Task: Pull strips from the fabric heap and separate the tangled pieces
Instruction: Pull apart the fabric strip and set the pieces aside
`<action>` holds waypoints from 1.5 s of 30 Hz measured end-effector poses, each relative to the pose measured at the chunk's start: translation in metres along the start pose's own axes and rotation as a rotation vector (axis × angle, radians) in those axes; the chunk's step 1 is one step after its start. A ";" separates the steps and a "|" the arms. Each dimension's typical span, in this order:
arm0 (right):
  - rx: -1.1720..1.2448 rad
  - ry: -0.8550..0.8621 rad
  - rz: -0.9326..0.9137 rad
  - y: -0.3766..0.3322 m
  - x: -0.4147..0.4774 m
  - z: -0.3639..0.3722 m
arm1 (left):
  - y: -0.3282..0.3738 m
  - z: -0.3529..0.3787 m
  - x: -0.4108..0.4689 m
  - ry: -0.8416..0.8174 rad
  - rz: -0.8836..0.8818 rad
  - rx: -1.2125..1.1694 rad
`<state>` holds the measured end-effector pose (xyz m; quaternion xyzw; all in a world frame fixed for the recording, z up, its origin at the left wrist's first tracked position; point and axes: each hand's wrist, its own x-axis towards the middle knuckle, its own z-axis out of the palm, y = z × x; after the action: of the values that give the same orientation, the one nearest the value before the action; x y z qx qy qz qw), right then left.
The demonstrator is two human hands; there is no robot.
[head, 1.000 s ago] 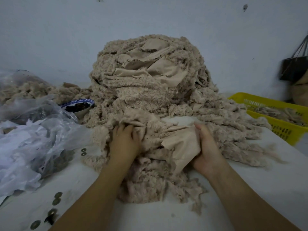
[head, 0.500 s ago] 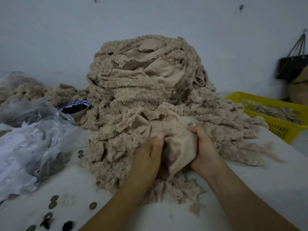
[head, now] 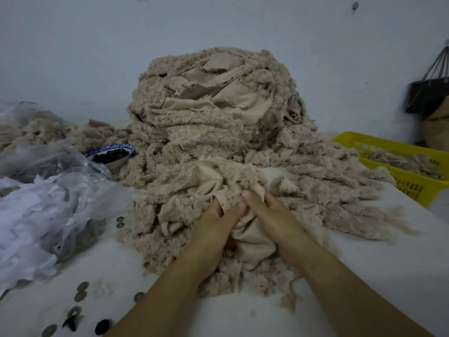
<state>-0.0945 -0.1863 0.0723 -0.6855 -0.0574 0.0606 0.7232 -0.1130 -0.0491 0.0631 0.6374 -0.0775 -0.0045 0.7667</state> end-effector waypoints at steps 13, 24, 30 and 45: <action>0.417 0.400 0.135 -0.008 0.020 -0.016 | 0.009 -0.021 0.022 0.667 -0.047 -0.291; 0.626 0.427 0.043 -0.008 0.020 -0.035 | 0.011 -0.061 0.028 0.802 -0.037 -0.356; 0.506 0.201 0.079 -0.002 0.017 -0.024 | 0.018 -0.028 0.010 0.735 0.180 0.370; -0.080 0.223 -0.120 -0.008 -0.003 -0.012 | 0.025 -0.029 0.000 0.753 0.425 0.631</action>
<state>-0.0951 -0.1986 0.0796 -0.7117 -0.0196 -0.0617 0.6995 -0.1113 -0.0161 0.0821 0.7649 0.0780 0.4031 0.4964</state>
